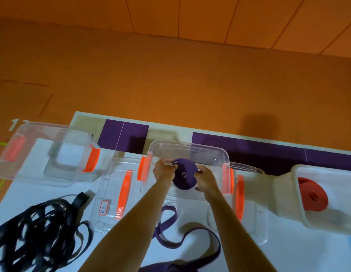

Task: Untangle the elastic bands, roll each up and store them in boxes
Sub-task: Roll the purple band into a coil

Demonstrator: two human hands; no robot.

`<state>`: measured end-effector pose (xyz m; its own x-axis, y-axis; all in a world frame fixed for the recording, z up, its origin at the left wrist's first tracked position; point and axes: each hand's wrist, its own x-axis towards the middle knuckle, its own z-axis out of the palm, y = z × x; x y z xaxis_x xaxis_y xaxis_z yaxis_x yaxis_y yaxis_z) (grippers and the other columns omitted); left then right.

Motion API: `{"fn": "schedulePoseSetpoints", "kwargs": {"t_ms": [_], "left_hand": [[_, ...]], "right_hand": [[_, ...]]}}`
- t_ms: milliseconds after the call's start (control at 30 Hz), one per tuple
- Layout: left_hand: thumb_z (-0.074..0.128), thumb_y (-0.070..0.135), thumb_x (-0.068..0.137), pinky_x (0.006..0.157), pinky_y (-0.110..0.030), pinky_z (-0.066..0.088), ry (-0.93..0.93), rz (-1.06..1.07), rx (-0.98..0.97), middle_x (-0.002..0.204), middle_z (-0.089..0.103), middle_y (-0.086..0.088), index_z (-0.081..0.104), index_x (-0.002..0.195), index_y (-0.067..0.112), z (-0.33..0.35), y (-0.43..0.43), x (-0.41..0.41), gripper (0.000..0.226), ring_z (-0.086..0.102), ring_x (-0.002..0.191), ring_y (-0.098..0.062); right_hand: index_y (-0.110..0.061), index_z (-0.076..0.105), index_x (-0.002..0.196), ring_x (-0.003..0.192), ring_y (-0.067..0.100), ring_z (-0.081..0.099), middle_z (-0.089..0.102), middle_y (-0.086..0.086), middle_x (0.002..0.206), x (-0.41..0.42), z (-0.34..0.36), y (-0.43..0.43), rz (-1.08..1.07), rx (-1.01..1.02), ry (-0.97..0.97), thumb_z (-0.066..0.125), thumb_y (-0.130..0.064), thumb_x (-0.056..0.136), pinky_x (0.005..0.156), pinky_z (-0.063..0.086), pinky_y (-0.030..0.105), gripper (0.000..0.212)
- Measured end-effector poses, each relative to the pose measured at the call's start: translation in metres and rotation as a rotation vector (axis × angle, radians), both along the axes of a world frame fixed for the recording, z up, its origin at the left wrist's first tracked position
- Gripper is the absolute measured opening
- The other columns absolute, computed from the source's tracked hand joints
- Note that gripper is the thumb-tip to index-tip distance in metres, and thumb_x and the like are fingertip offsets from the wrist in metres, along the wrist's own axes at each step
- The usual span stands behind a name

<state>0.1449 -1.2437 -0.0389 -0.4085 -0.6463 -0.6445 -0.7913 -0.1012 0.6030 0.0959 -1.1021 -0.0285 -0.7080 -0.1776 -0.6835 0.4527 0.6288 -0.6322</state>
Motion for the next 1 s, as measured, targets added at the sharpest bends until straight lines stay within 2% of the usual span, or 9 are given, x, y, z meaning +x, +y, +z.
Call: {"fn": "schedulePoseSetpoints", "kwargs": {"t_ms": [100,267,400,500,567,633,700,900,1000], "left_hand": [[0.081,0.019,0.092,0.096,-0.052,0.060,-0.036,-0.043,-0.021,0.121,0.075,-0.017,0.074,0.124,0.011,-0.010,-0.004,-0.002,0.033,0.071,0.113,-0.038],[0.081,0.016,0.092,0.097,-0.052,0.059,-0.046,-0.055,-0.046,0.120,0.076,-0.015,0.075,0.121,0.010,-0.021,-0.005,-0.006,0.030,0.069,0.115,-0.037],[0.074,0.020,0.097,0.096,-0.037,0.054,-0.120,-0.191,-0.172,0.119,0.076,-0.011,0.074,0.122,0.012,-0.020,-0.003,-0.010,0.026,0.069,0.113,-0.032],[0.067,0.016,0.099,0.084,-0.033,0.048,-0.165,-0.288,-0.209,0.118,0.075,-0.014,0.071,0.122,0.007,-0.014,-0.003,-0.011,0.025,0.069,0.111,-0.034],[0.065,0.013,0.099,0.084,-0.035,0.048,-0.178,-0.341,-0.243,0.120,0.073,-0.017,0.066,0.125,0.002,-0.004,-0.003,-0.009,0.028,0.068,0.114,-0.037],[0.062,0.012,0.100,0.089,-0.037,0.052,-0.149,-0.441,-0.297,0.121,0.072,-0.018,0.063,0.126,0.001,0.013,-0.002,-0.003,0.028,0.068,0.115,-0.038],[0.060,0.010,0.101,0.089,-0.036,0.054,-0.073,-0.553,-0.365,0.120,0.073,-0.017,0.065,0.124,0.003,0.038,-0.001,0.010,0.024,0.069,0.112,-0.035],[0.059,0.016,0.104,0.086,-0.035,0.059,0.193,-0.841,-0.685,0.114,0.074,-0.003,0.068,0.120,0.017,0.120,0.005,0.092,0.019,0.071,0.102,-0.022],[0.061,0.018,0.104,0.090,-0.037,0.060,0.191,-0.903,-0.729,0.117,0.074,0.000,0.069,0.123,0.020,0.135,0.006,0.149,0.020,0.071,0.105,-0.021]], "right_hand": [[-0.008,0.065,0.134,0.110,0.045,0.067,0.068,0.019,0.120,0.000,-0.012,-0.003,-0.029,-0.005,-0.052,0.049,0.002,0.097,0.090,0.060,0.060,0.041],[-0.007,0.065,0.134,0.127,0.043,0.054,0.066,0.023,0.127,-0.005,-0.025,-0.008,0.041,0.022,-0.064,0.053,-0.005,0.098,0.105,0.051,0.060,0.038],[-0.011,0.067,0.128,0.113,0.040,0.060,0.065,0.023,0.126,-0.009,-0.022,-0.009,0.117,0.049,-0.066,0.053,-0.009,0.097,0.091,0.054,0.049,0.034],[-0.002,0.067,0.116,0.099,0.036,0.064,0.067,0.026,0.122,-0.007,-0.013,-0.008,0.194,0.083,-0.028,0.057,-0.012,0.097,0.082,0.051,0.042,0.024],[-0.004,0.064,0.119,0.102,0.034,0.063,0.063,0.024,0.129,-0.003,0.002,-0.005,0.252,0.115,0.006,0.059,-0.016,0.098,0.083,0.048,0.037,0.025],[-0.008,0.060,0.138,0.122,0.036,0.060,0.057,0.021,0.140,0.003,0.023,0.001,0.307,0.128,0.110,0.059,-0.018,0.100,0.096,0.045,0.034,0.040],[-0.012,0.059,0.143,0.128,0.032,0.058,0.060,0.016,0.140,0.014,0.050,0.011,0.321,0.094,0.290,0.060,-0.016,0.101,0.097,0.042,0.028,0.043],[-0.020,0.070,0.125,0.111,0.013,0.063,0.069,-0.004,0.123,0.083,0.105,0.059,0.295,-0.005,0.710,0.058,-0.015,0.103,0.094,0.045,0.022,0.026],[-0.019,0.072,0.115,0.102,0.011,0.063,0.071,-0.006,0.114,0.127,0.101,0.078,0.309,-0.040,0.748,0.057,-0.012,0.103,0.089,0.051,0.027,0.021]]}}
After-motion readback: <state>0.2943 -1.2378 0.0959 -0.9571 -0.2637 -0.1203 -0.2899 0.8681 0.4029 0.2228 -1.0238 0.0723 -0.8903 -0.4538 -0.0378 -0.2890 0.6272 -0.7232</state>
